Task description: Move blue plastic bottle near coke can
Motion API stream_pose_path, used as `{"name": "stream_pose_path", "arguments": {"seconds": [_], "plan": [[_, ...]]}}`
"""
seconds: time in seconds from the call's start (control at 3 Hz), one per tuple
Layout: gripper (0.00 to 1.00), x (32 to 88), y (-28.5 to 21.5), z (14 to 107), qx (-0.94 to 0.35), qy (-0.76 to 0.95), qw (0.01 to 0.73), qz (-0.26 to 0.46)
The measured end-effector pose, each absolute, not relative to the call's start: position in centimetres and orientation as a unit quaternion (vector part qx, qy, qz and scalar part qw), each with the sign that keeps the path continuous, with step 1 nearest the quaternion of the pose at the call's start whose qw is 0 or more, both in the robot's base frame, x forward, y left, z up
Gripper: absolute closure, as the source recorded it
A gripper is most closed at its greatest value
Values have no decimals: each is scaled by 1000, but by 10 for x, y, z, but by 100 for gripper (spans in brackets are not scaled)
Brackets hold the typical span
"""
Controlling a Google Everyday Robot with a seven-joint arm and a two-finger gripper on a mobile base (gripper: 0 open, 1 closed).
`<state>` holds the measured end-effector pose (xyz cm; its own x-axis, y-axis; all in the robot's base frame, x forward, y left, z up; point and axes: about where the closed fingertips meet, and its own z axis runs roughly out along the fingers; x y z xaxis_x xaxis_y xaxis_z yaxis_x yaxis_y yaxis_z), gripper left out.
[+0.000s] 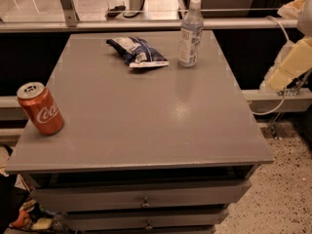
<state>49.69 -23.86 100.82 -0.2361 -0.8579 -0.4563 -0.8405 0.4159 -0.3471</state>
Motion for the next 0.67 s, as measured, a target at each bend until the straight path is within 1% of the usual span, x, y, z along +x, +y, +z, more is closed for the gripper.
{"name": "stream_pose_path", "arguments": {"seconds": [0.33, 0.67], "plan": [[0, 558, -253, 1005, -454, 782, 422, 65], [0, 591, -253, 1000, -405, 765, 487, 116]]}}
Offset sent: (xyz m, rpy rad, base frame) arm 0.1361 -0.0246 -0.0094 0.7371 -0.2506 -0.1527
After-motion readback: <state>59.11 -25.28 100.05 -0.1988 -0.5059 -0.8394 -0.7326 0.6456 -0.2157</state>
